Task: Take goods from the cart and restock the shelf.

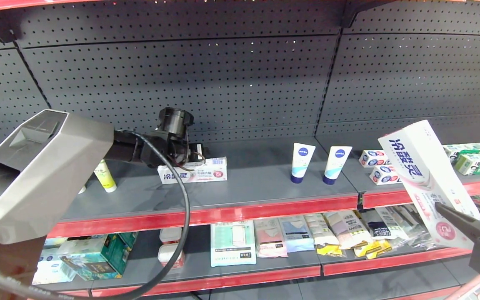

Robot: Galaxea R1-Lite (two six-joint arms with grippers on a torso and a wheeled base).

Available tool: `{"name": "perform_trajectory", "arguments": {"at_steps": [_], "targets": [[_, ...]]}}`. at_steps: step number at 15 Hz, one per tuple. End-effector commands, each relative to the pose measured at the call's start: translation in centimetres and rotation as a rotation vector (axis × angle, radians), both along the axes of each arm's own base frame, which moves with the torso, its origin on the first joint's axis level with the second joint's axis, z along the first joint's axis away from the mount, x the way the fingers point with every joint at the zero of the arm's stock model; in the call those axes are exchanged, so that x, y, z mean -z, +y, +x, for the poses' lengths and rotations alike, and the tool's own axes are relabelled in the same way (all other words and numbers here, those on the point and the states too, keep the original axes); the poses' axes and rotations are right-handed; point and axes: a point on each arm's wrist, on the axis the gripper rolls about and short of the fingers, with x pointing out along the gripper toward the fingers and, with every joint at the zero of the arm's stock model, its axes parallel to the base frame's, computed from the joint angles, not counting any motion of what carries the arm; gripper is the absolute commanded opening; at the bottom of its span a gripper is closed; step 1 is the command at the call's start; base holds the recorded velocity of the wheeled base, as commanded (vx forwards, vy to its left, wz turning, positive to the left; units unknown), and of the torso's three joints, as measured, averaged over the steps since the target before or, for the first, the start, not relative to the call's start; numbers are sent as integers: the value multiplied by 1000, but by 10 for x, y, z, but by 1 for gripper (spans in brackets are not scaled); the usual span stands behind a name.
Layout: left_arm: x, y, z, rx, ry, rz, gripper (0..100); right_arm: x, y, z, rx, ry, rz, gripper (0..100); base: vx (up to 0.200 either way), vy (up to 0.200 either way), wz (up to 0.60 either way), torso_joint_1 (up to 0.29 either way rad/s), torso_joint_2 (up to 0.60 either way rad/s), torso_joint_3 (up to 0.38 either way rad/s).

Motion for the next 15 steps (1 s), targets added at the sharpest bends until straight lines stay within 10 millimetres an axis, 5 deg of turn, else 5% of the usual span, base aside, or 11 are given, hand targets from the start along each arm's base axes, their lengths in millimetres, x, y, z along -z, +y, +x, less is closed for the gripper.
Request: {"name": "perform_trajectory", "arguments": {"at_steps": [1,15], "targets": [[-4,-1,0,4,-13,-5,100,3,0,-2,0,6,0,0,0,0,0,0,0,0],[-9,-8,-12,33,48,7,100,3,0,-2,0,7,5,0,0,0,0,0,0,0]]}}
